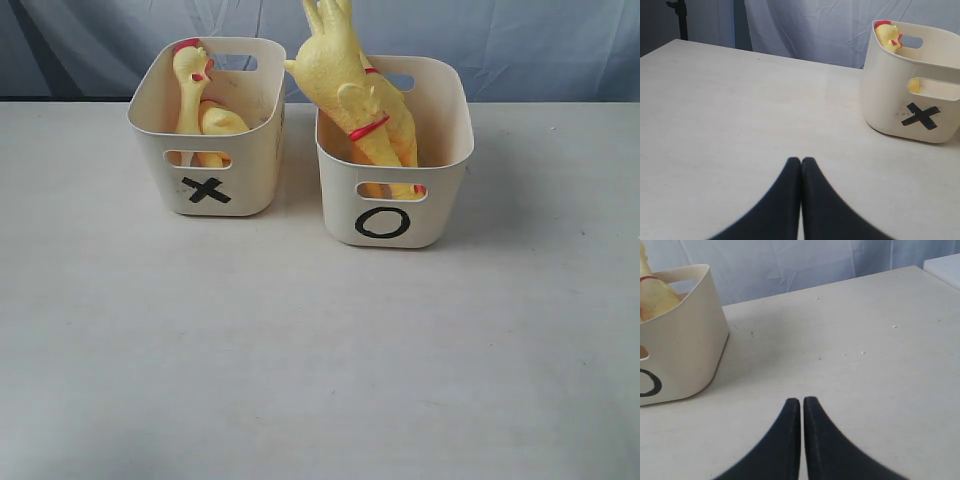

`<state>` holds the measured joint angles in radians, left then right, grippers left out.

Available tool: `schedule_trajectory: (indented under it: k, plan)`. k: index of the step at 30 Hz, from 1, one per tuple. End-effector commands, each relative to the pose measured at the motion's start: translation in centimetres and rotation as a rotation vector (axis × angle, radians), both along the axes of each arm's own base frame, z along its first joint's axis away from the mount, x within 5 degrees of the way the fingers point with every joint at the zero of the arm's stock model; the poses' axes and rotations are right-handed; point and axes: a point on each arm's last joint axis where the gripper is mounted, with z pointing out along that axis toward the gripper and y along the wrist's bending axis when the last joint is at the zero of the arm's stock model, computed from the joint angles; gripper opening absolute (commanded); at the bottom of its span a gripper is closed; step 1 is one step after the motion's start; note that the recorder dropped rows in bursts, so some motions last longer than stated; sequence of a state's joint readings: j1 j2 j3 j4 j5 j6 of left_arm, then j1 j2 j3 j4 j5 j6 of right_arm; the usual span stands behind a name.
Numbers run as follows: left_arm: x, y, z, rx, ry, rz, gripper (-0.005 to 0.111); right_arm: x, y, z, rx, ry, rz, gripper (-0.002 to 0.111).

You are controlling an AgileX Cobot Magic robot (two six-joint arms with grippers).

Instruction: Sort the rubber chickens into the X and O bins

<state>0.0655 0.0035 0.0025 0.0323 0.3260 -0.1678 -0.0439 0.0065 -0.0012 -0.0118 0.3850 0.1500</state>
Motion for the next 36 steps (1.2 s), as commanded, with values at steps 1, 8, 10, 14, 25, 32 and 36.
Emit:
schedule_trajectory:
  k: [1, 8, 10, 14, 25, 32, 36]
  plan:
    - [0.00, -0.03, 0.20, 0.003, -0.017, -0.007, 0.000, -0.03, -0.05, 0.01, -0.024, -0.007, 0.001, 0.003]
    - [0.00, -0.03, 0.20, 0.003, -0.017, -0.007, 0.000, 0.01, -0.03, 0.16, -0.093, -0.020, 0.023, 0.003]
    - [0.00, -0.03, 0.20, 0.003, -0.017, -0.007, 0.000, 0.02, -0.03, 0.18, -0.098, -0.022, 0.024, 0.003]
    - [0.00, -0.03, 0.20, 0.003, -0.017, -0.007, 0.000, 0.02, -0.04, 0.20, -0.112, -0.023, 0.026, 0.003]
    - [0.00, -0.03, 0.20, 0.003, -0.017, -0.007, 0.000, 0.03, -0.02, 0.21, -0.188, -0.021, 0.052, 0.003]
    - [0.00, -0.03, 0.20, 0.003, -0.017, -0.007, 0.000, 0.03, -0.02, 0.21, -0.188, -0.021, 0.052, 0.003]
    - [0.00, -0.03, 0.20, 0.003, -0.017, -0.007, 0.000, 0.03, -0.02, 0.21, -0.188, -0.021, 0.052, 0.003]
